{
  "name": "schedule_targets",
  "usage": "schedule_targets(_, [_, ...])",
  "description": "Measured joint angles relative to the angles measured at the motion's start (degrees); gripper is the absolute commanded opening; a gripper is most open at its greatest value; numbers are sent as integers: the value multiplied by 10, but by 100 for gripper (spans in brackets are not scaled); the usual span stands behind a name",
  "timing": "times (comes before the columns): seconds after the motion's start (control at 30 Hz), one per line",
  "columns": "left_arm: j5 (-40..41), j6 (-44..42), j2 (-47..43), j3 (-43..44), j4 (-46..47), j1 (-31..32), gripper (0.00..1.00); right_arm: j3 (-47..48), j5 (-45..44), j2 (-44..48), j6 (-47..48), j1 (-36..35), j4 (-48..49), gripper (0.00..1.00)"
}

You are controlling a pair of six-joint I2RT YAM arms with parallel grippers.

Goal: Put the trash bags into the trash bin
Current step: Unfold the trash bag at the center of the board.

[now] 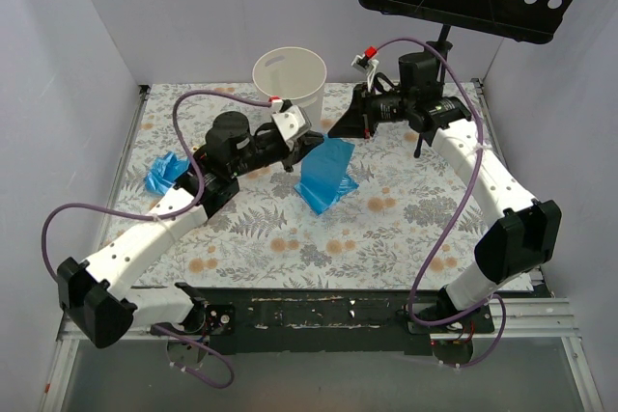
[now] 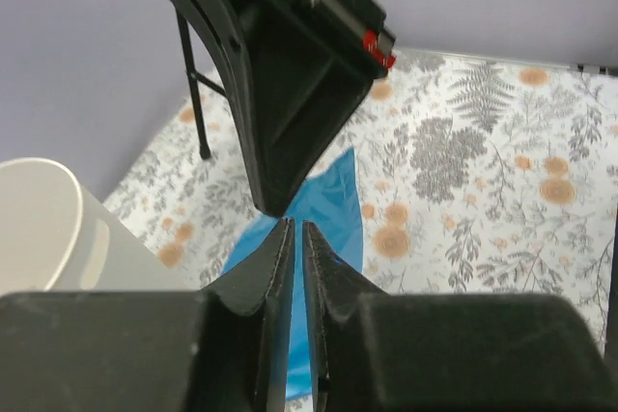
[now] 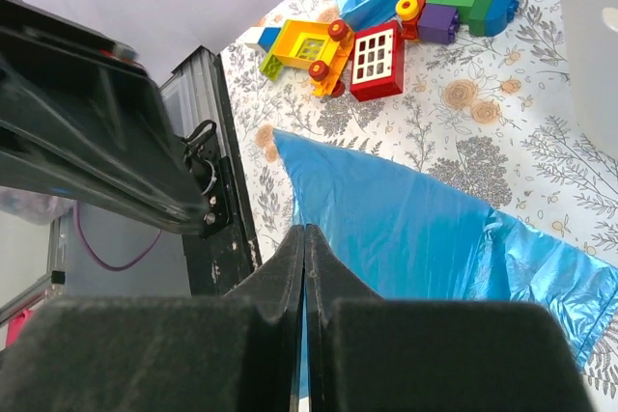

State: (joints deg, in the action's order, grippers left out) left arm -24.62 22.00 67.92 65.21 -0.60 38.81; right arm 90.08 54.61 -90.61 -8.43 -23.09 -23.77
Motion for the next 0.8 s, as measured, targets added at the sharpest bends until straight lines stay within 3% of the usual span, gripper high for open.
schedule_targets(0.23, [-13, 32, 35, 0, -24, 0, 10, 0, -6, 0, -19, 16, 13, 1])
schedule_targets(0.3, [-13, 33, 39, 2, -24, 0, 29, 0, -7, 0, -24, 20, 17, 1])
schedule_targets(0.43, [-13, 35, 56, 8, -24, 0, 43, 0, -7, 0, -34, 23, 21, 1])
schedule_targets(0.8, [15, 51, 124, 28, -13, 7, 44, 0, -7, 0, -43, 23, 30, 1])
